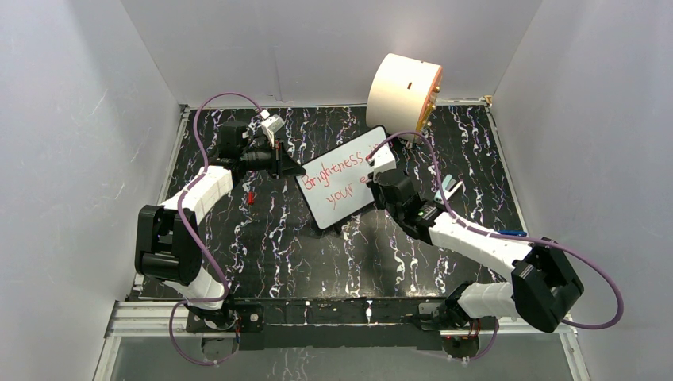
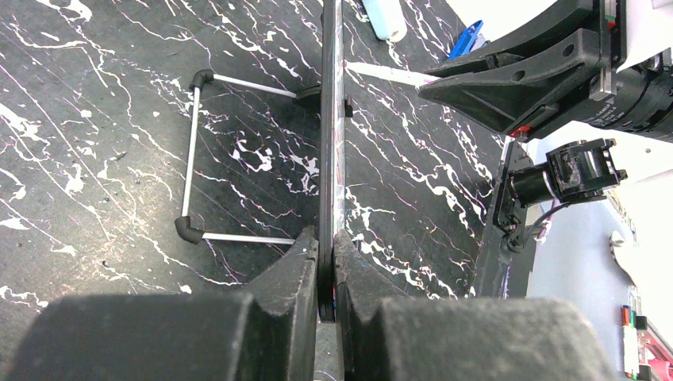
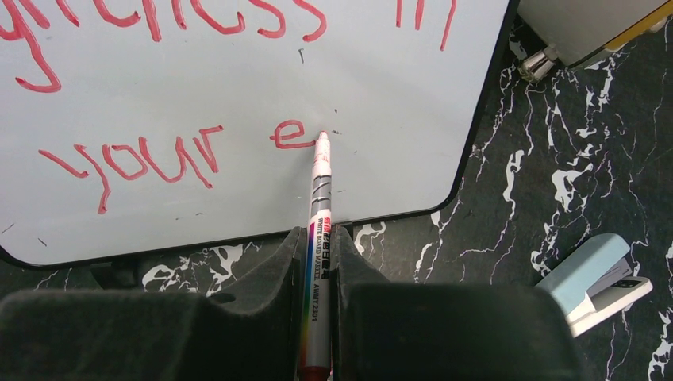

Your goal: Write a sentence on the whiteboard

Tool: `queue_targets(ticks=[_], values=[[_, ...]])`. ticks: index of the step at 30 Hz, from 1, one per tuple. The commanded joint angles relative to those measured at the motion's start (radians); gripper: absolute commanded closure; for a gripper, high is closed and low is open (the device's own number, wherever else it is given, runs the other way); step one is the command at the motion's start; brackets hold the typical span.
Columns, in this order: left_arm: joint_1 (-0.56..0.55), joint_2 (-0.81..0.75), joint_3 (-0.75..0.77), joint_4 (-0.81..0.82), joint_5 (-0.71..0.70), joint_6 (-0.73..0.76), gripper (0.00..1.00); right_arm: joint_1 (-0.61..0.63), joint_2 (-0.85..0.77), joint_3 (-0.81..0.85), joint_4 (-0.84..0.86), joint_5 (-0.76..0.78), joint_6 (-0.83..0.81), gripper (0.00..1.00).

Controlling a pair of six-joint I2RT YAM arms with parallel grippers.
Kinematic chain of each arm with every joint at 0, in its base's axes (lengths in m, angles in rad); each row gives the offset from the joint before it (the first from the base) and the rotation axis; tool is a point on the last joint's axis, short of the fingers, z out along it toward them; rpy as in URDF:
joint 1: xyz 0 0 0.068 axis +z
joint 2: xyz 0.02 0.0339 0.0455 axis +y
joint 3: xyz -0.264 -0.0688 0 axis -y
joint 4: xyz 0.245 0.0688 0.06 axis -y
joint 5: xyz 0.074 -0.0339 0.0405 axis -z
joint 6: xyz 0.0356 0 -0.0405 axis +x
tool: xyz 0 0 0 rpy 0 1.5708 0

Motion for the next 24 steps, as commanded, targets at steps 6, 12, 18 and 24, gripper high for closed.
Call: queue_targets(ticks=[6, 12, 18, 24], values=[[-0.03, 0.043, -0.019, -0.096, -0.072, 0.053, 1.0, -0.014, -0.012, 0.032, 0.089, -0.018, -0.018, 1.0], [-0.031, 0.044, -0.019, -0.097, -0.072, 0.052, 1.0, -0.018, 0.011, 0.039, 0.1, -0.043, -0.018, 1.0], [-0.03, 0.044, -0.018, -0.098, -0.07, 0.054, 1.0, -0.028, 0.03, 0.036, 0.105, -0.05, -0.018, 1.0], [-0.031, 0.045, -0.018, -0.098, -0.07, 0.054, 1.0, -0.035, 0.023, 0.014, 0.075, -0.045, -0.004, 1.0]])
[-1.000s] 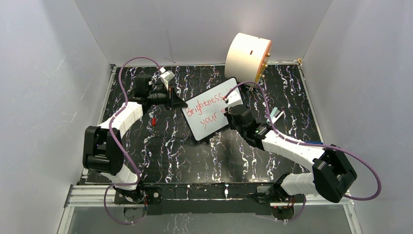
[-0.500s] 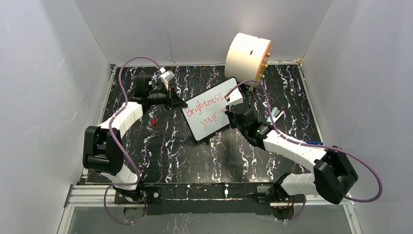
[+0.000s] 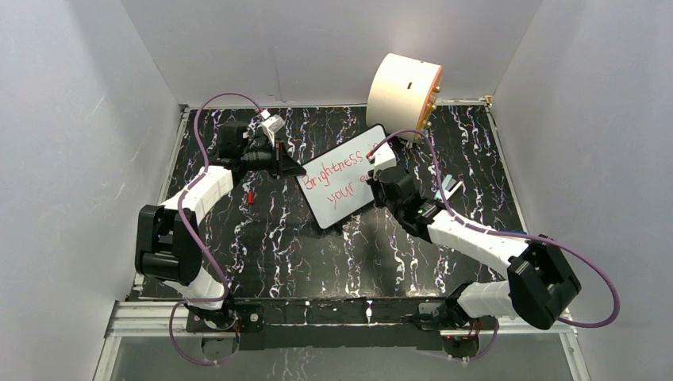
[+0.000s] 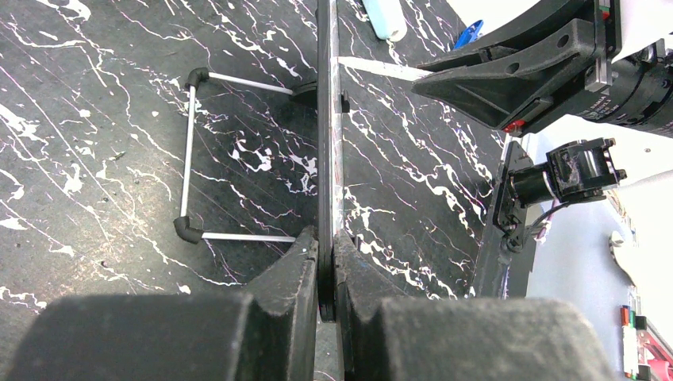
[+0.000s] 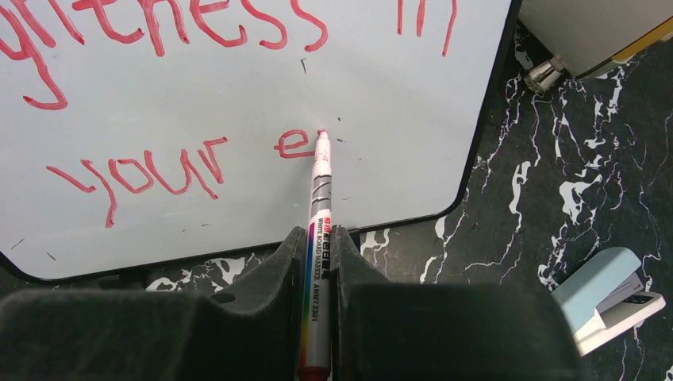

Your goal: Write a sentence on the whiteboard

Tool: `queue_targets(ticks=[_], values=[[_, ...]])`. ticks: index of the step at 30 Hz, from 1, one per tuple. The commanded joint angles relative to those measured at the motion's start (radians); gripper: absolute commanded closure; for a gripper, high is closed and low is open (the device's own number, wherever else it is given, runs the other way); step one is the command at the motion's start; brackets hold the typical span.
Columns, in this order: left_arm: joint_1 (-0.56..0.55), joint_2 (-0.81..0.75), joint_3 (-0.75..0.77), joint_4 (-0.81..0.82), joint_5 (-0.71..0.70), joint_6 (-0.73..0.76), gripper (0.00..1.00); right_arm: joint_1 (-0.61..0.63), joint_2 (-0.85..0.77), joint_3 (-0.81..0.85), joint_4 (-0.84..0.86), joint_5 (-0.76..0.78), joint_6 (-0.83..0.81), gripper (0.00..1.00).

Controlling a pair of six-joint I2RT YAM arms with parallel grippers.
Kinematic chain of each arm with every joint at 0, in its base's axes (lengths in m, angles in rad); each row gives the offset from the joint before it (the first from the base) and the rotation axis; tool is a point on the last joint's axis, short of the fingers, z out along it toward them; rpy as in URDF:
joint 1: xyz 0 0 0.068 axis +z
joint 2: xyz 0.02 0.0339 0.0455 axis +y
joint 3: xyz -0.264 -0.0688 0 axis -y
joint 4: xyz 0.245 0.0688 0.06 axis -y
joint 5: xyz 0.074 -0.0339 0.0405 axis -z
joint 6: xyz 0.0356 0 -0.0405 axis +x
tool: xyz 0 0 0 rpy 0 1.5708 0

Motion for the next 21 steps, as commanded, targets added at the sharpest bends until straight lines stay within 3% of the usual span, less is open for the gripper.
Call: queue_targets(ticks=[1, 21], values=[[-0.029, 0.044, -0.018, -0.096, -0.069, 0.055, 1.0, -0.01, -0.001, 0.007, 0.022, -0.008, 0.005, 1.0], [-0.029, 0.044, -0.019, -0.096, -0.071, 0.053, 1.0, -0.022, -0.033, -0.017, 0.005, 0.009, 0.012, 1.0]])
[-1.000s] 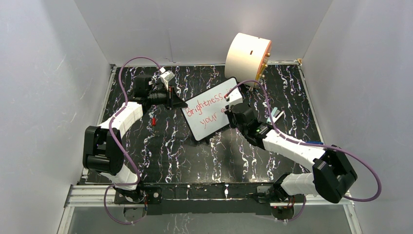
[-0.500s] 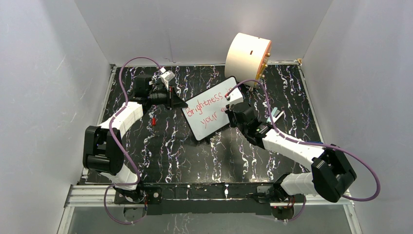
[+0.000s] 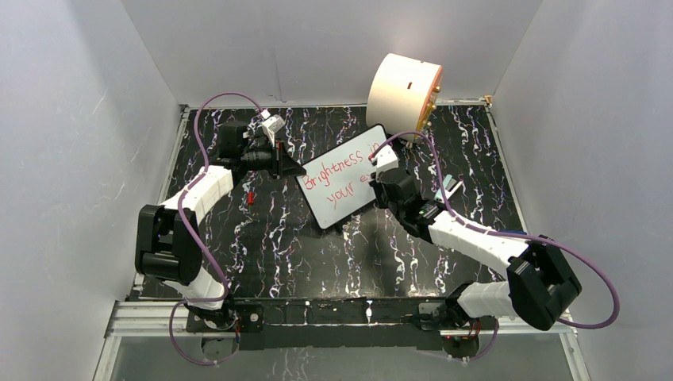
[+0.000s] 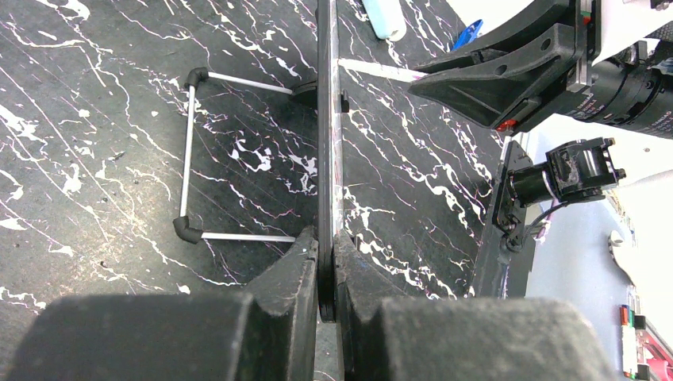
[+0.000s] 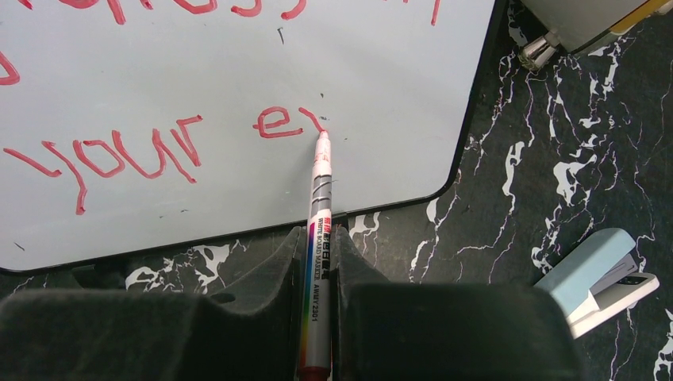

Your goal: Write a sentence on the whiteboard

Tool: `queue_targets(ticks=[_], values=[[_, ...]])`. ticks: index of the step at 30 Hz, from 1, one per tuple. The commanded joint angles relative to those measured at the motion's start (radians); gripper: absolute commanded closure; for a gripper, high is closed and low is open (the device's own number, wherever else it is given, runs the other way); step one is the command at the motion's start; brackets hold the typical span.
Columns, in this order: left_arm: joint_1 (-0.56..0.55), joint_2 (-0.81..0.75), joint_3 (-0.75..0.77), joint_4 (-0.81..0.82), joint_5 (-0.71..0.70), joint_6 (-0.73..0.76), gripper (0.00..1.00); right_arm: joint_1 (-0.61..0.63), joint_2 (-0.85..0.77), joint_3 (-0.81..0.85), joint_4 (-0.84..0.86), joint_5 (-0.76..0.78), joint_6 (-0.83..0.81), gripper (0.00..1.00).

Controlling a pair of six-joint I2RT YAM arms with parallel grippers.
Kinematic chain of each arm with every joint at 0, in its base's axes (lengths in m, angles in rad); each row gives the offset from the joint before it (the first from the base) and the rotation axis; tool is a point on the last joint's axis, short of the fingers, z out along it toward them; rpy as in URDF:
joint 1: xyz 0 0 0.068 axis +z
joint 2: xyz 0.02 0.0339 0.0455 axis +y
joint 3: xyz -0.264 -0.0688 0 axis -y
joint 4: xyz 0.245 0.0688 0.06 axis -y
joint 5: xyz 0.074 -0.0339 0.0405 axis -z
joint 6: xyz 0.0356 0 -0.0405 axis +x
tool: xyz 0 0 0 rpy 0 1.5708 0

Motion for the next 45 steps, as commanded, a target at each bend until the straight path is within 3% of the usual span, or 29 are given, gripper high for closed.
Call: queue_targets(ticks=[1, 45], values=[[-0.028, 0.044, -0.021, -0.095, -0.072, 0.053, 1.0, -0.006, -0.032, 0.006, 0.024, 0.002, 0.005, 1.0], [-0.031, 0.049, -0.018, -0.095, -0.068, 0.051, 1.0, -0.038, 0.005, 0.07, 0.035, -0.068, 0.0, 1.0]])
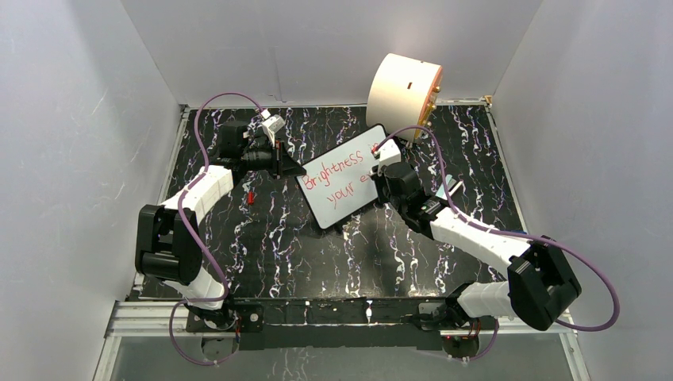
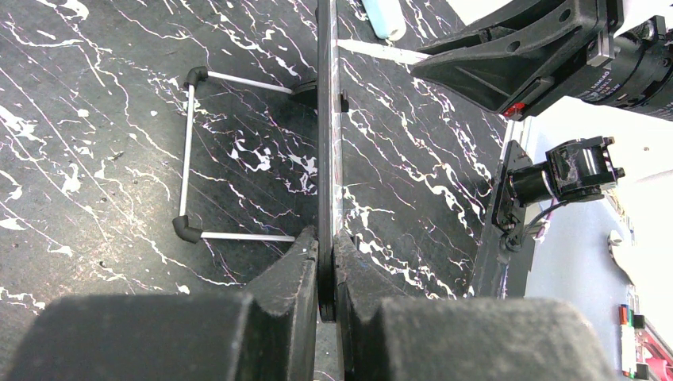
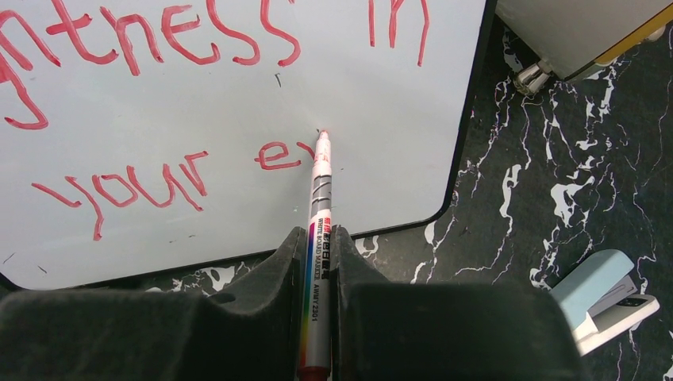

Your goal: Write a sentence on the whiteboard

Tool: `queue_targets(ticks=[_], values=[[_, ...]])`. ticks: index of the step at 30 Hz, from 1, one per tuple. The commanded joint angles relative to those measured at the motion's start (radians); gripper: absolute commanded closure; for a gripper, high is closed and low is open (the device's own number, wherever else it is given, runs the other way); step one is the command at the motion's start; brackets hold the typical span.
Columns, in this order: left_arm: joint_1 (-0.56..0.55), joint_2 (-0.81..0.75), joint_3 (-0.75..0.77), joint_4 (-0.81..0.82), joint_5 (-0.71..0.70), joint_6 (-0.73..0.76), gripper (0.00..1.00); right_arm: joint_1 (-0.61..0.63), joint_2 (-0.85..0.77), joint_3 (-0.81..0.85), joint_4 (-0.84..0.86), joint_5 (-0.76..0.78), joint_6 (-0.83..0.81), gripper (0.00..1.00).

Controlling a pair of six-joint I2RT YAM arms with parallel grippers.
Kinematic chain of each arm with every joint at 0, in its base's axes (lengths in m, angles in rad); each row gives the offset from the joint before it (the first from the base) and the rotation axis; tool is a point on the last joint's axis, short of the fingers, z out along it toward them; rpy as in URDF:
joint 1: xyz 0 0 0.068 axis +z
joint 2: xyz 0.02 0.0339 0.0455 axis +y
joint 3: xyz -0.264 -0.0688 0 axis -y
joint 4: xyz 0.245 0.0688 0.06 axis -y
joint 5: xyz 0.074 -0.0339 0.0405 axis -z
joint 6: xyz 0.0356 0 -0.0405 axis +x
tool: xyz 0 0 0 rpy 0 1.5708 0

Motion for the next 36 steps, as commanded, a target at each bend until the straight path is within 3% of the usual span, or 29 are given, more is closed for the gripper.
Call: queue_targets(ticks=[1, 36], values=[[-0.03, 0.049, -0.021, -0.091, -0.068, 0.051, 1.0, -0.006, 0.005, 0.041, 0.009, -0.025, 0.005, 1.0], [-0.033, 0.056, -0.02, -0.091, -0.069, 0.05, 1.0, -0.005, -0.031, -0.037, -0.089, -0.126, 0.07, 1.0]])
